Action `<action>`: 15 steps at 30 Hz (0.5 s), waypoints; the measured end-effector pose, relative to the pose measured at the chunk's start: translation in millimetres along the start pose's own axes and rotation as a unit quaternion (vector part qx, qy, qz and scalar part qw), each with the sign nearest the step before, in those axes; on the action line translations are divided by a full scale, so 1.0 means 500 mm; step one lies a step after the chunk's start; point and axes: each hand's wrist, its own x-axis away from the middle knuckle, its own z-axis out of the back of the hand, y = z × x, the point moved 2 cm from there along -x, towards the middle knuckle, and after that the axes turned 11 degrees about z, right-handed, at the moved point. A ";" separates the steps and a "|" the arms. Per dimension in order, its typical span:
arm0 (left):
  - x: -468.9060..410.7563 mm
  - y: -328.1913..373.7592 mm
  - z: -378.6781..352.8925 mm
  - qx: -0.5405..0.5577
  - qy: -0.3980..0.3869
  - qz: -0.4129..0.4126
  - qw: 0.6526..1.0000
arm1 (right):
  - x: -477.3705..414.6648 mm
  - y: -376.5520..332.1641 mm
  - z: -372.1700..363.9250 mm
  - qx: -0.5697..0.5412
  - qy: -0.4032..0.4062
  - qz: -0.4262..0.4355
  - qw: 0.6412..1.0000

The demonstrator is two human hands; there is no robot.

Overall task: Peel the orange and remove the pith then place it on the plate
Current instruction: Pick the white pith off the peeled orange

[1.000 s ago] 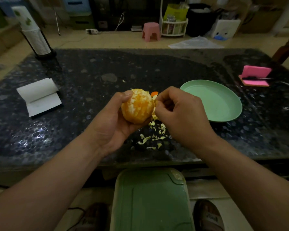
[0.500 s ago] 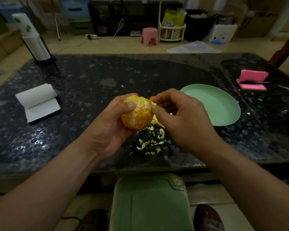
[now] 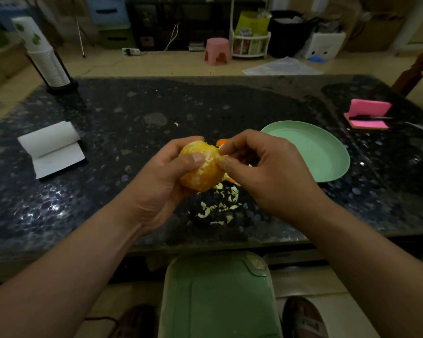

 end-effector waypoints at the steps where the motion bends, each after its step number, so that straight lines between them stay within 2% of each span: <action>1: -0.001 -0.002 -0.001 -0.007 0.004 -0.005 1.000 | 0.000 -0.001 0.000 0.002 0.001 -0.001 1.000; 10: -0.002 -0.009 -0.002 -0.052 0.044 -0.050 0.996 | -0.004 -0.002 -0.014 -0.002 -0.012 -0.053 0.999; 15: -0.002 -0.007 -0.011 -0.032 0.039 -0.034 0.998 | -0.001 -0.005 -0.009 -0.006 0.006 -0.056 0.998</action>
